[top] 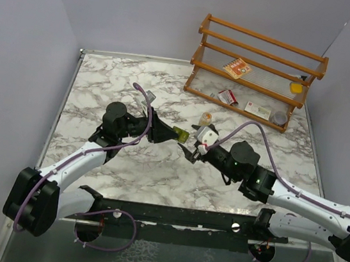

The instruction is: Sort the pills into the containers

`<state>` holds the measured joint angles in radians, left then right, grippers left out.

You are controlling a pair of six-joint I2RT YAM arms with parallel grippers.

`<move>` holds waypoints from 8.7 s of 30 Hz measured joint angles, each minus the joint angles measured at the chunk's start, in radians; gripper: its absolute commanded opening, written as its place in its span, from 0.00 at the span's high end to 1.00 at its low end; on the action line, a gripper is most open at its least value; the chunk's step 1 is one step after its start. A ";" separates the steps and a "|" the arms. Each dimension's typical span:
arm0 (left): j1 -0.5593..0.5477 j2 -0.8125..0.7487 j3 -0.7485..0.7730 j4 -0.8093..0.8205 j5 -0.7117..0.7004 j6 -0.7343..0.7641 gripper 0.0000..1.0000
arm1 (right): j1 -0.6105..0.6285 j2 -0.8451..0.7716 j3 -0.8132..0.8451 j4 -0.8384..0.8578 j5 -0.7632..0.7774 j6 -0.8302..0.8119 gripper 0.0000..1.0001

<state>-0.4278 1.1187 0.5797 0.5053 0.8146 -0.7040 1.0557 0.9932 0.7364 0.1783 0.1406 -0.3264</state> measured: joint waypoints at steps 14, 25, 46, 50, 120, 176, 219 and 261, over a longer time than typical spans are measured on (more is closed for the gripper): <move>0.000 0.008 0.010 -0.047 -0.006 -0.006 1.00 | 0.051 -0.070 -0.102 0.013 0.026 -0.149 0.24; 0.000 0.006 0.015 -0.063 -0.004 -0.009 1.00 | 0.051 0.000 -0.121 0.076 0.087 -0.214 0.07; 0.000 0.007 0.015 -0.066 -0.004 -0.013 1.00 | 0.051 0.102 -0.097 0.115 0.064 -0.229 0.02; 0.000 0.010 0.015 -0.066 -0.004 -0.019 1.00 | 0.051 0.116 -0.097 0.116 0.058 -0.245 0.01; -0.003 0.029 0.039 -0.081 -0.008 -0.031 1.00 | 0.058 0.173 -0.017 0.030 0.128 -0.223 0.99; 0.009 0.129 0.104 -0.081 0.008 -0.069 1.00 | 0.064 -0.005 -0.156 0.165 0.130 -0.208 0.34; 0.010 0.083 0.100 -0.058 0.005 -0.102 1.00 | 0.071 0.122 -0.159 0.348 0.298 -0.292 0.40; 0.009 0.075 0.074 -0.050 0.035 -0.110 1.00 | 0.071 0.111 -0.146 0.400 0.306 -0.233 0.59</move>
<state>-0.4191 1.1938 0.6540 0.4557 0.8497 -0.8143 1.1267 1.1042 0.5900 0.5785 0.4469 -0.5591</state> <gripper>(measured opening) 0.316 0.405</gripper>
